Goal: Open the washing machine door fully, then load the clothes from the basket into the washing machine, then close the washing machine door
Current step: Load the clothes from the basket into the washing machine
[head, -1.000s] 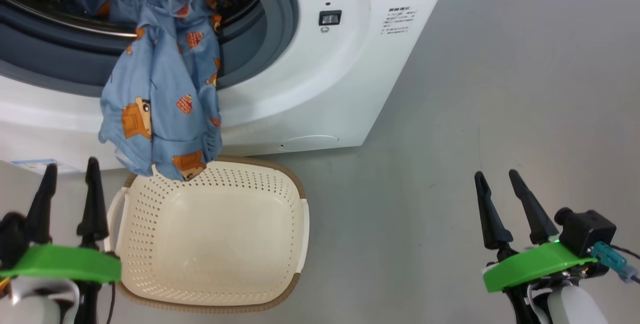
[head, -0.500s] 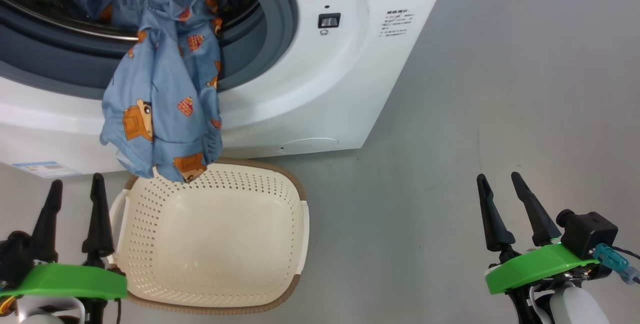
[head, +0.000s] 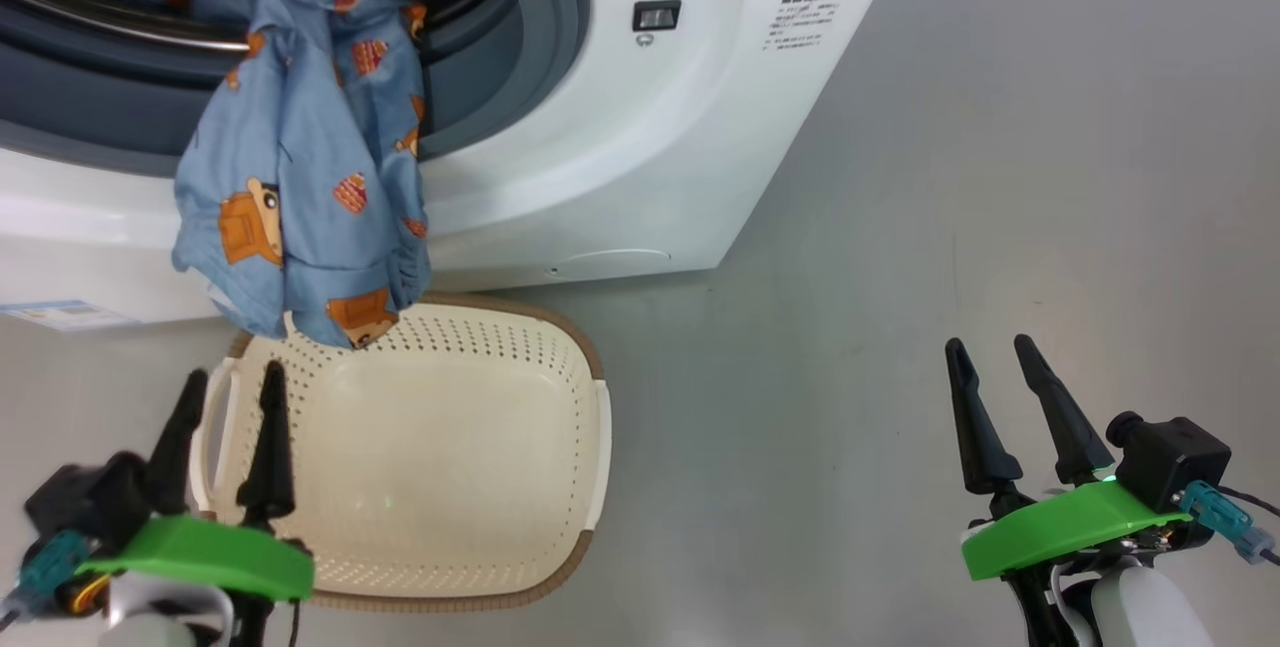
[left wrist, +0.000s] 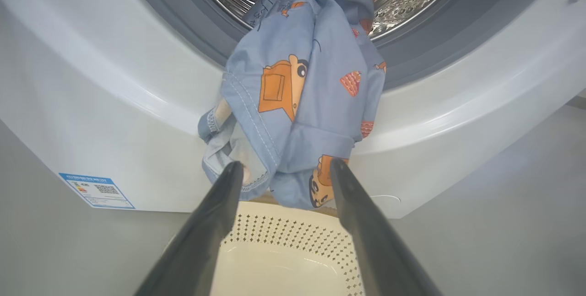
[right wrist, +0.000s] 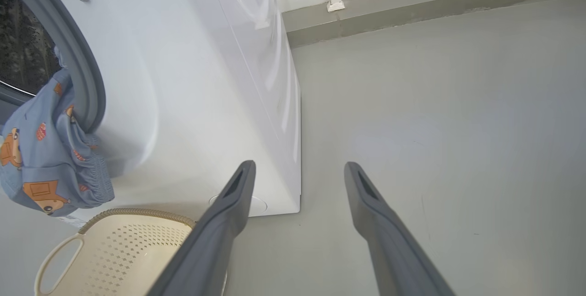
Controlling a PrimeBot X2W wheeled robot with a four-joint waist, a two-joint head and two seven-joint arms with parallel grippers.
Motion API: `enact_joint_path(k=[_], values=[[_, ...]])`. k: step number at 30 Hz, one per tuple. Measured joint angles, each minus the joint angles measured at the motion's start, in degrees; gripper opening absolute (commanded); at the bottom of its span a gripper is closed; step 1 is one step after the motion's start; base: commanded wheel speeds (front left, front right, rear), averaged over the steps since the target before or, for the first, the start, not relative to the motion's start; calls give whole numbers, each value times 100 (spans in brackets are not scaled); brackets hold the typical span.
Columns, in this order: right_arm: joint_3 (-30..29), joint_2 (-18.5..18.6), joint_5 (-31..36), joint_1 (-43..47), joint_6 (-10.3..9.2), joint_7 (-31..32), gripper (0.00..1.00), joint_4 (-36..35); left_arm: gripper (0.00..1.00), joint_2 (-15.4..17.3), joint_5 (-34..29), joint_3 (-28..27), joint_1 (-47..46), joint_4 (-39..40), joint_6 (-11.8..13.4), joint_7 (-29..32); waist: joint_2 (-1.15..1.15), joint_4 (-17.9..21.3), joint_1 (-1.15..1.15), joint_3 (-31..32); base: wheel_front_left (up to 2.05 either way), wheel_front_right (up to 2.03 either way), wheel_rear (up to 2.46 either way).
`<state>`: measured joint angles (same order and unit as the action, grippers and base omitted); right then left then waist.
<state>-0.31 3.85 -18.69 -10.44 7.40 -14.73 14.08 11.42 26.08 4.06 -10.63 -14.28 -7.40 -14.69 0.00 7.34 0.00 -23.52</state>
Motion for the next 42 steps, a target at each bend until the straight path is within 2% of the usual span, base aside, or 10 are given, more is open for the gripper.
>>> enact_joint_path(k=[14,26,42], values=[[32,-54,0,-279,0,0,100,-47,100,-3,278,776,-1207,-1233,0,0,0,67,0,-431,0,0,0],[141,-79,-9,-503,0,0,100,-49,100,-54,500,1067,-2332,-2384,0,0,0,210,0,-749,0,0,0],[253,-87,-124,-547,0,0,100,-46,100,67,865,1410,-3310,-3225,0,0,0,411,0,-870,0,0,0]])
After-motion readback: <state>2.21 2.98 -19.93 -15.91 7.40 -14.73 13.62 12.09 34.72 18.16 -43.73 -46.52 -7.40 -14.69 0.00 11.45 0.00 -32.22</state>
